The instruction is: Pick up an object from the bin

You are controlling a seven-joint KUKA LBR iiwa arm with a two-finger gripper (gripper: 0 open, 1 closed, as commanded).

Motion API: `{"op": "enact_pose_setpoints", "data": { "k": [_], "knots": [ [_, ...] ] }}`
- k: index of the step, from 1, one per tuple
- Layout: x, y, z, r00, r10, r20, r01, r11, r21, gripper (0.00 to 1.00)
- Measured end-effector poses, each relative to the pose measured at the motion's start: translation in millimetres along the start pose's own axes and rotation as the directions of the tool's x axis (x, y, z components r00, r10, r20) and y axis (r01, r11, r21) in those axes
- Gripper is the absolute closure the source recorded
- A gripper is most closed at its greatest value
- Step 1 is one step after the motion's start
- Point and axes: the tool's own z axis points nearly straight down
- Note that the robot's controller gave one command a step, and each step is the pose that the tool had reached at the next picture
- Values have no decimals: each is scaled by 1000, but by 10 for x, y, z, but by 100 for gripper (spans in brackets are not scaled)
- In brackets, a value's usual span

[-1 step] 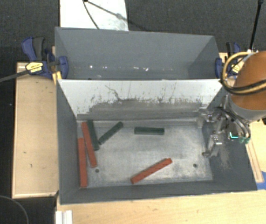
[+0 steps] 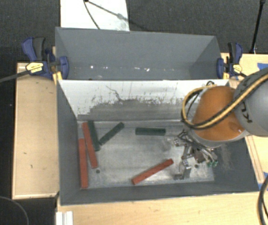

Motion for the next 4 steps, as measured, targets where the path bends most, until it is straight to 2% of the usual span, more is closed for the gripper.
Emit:
{"op": "enact_pose_setpoints", "data": {
  "k": [1, 2, 3, 4],
  "knots": [
    [-14, -29, -29, 1000, -2, 6, 2, 1000, 4, 100],
    [-14, -29, -29, 1000, -2, 6, 2, 1000, 4, 0],
    [-192, 608, -29, 996, -88, 9, 88, 996, 2, 0],
    [-24, 670, -23, 968, -251, 1, 251, 968, 4, 0]
  ]
}}
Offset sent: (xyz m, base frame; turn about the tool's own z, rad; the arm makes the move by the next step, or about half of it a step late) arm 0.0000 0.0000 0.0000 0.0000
